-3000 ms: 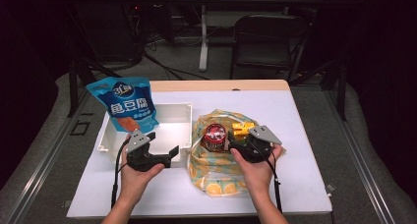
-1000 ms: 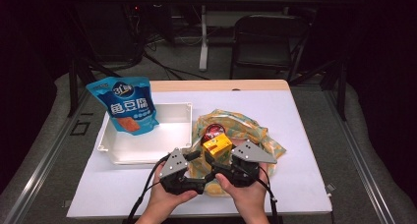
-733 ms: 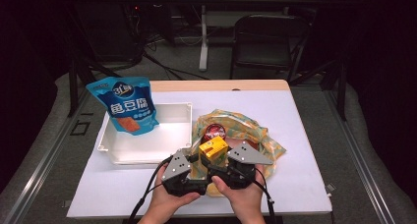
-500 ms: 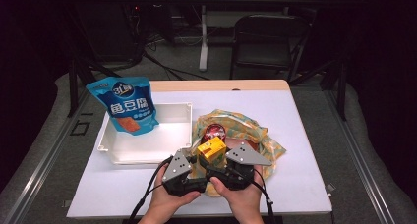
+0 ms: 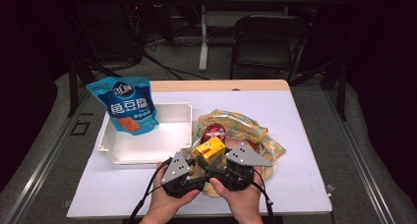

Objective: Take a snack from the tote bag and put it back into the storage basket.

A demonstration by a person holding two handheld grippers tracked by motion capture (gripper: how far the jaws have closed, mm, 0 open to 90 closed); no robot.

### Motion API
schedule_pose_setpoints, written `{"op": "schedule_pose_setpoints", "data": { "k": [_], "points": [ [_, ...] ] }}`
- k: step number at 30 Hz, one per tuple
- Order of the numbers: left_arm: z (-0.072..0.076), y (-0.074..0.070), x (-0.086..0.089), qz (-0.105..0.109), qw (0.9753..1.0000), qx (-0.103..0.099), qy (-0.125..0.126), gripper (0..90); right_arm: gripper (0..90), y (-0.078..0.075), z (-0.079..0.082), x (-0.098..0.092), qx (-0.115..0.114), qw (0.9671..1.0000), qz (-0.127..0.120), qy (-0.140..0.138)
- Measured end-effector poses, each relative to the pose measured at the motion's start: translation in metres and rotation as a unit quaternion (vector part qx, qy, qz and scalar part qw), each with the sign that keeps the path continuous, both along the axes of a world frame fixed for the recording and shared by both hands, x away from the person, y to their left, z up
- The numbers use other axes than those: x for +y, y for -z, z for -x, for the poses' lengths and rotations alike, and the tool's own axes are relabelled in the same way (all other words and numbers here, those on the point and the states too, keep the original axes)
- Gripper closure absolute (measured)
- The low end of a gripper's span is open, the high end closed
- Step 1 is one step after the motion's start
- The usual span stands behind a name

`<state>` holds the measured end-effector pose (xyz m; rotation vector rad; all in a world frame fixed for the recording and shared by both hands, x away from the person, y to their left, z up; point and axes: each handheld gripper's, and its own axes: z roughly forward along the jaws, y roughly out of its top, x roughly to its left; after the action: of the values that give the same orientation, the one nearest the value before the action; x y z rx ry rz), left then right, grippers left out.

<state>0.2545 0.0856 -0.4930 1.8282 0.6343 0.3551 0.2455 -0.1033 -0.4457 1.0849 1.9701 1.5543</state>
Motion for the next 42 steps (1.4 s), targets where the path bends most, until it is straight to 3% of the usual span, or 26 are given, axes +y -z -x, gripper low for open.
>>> {"op": "schedule_pose_setpoints", "data": {
  "k": [5,6,11,13,15,17,24,32,33,42],
  "points": [
    [0.0,0.001,0.003,-0.004,1.0,-0.001,-0.005,49.9,27.6,0.001,-0.004,0.001,0.007,0.9999,0.0,-0.009],
    [-0.002,0.0,0.006,0.004,1.0,0.003,0.005,50.0,25.8,0.001,-0.004,0.001,0.002,1.0,-0.004,-0.009],
    [-0.005,-0.003,0.014,0.012,0.9998,0.003,-0.012,50.3,16.6,-0.007,-0.002,-0.002,-0.012,0.9994,-0.015,-0.027],
    [-0.007,-0.004,0.017,0.015,0.9999,0.005,-0.007,50.3,15.6,-0.008,-0.002,-0.003,-0.015,0.9994,-0.014,-0.029],
    [-0.007,-0.005,0.021,0.018,0.9996,0.003,-0.021,50.4,14.9,-0.011,-0.002,-0.005,-0.02,0.9991,-0.017,-0.034],
    [-0.009,-0.007,0.026,0.019,0.9996,0.002,-0.02,50.3,14.6,-0.012,-0.002,-0.007,-0.024,0.9989,-0.018,-0.035],
    [-0.015,-0.013,0.046,0.035,0.9983,-0.002,-0.047,50.5,14.6,-0.014,-0.005,-0.017,-0.024,0.999,-0.028,-0.027],
    [-0.018,-0.019,0.058,0.045,0.9979,-0.007,-0.045,50.8,14.8,-0.014,-0.008,-0.024,-0.023,0.999,-0.034,-0.016],
    [-0.018,-0.02,0.059,0.046,0.9973,-0.011,-0.056,50.8,14.9,-0.015,-0.009,-0.027,-0.023,0.9992,-0.032,-0.013],
    [-0.022,-0.022,0.074,0.059,0.9963,-0.007,-0.063,51.0,15.7,-0.013,-0.013,-0.034,-0.017,0.9993,-0.034,0.0]
  ]
}}
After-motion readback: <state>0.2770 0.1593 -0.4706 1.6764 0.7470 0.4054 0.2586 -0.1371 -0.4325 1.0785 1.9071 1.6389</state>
